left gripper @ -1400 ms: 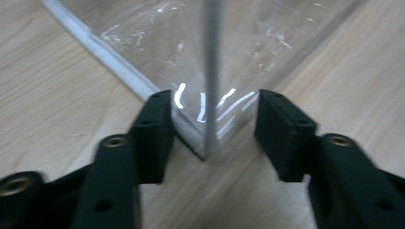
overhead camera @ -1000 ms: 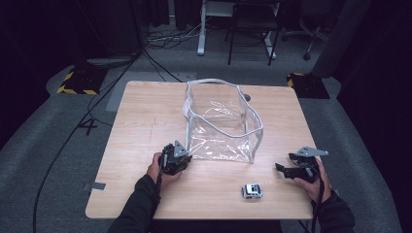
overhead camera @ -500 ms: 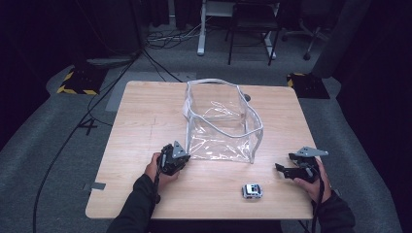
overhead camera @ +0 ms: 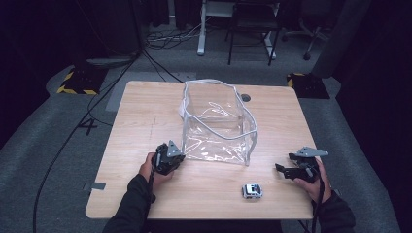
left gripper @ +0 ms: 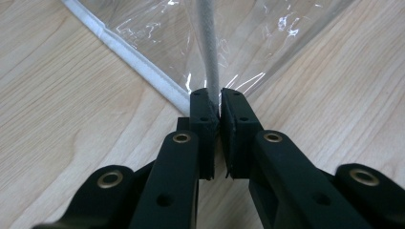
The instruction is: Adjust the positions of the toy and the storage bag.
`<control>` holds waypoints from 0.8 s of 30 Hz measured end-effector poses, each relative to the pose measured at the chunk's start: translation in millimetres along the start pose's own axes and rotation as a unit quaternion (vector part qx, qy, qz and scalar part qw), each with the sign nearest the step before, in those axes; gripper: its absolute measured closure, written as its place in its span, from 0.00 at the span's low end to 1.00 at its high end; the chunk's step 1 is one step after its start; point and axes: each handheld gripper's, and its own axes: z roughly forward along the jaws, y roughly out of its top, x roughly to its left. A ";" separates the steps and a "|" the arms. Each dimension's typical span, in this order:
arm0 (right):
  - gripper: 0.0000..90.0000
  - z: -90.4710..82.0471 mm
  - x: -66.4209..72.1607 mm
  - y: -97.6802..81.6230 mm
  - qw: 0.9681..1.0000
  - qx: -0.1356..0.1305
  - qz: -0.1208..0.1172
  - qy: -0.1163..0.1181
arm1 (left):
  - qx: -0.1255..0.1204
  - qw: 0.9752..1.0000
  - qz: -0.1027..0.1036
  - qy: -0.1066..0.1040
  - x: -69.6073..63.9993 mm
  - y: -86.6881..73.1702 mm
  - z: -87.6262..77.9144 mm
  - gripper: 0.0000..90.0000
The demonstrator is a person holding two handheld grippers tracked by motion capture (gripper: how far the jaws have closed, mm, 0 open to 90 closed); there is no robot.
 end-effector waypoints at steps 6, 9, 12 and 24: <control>0.22 0.1 -0.3 0.0 1.000 -0.001 -0.002 0.000 | 0.011 1.000 0.001 0.003 4.2 -8.9 -10.6 0.94; 0.22 -0.1 0.0 -0.1 1.000 -0.001 0.000 0.000 | 0.009 1.000 -0.006 0.007 3.5 -18.4 -18.7 0.94; 0.22 -0.1 -0.1 -0.2 1.000 -0.001 0.000 0.000 | 0.011 1.000 -0.007 0.009 1.5 -23.2 -23.5 0.94; 0.22 -0.1 -0.1 -0.1 1.000 -0.001 0.000 0.000 | 0.000 0.999 -0.032 0.018 -3.7 -44.9 -39.4 0.86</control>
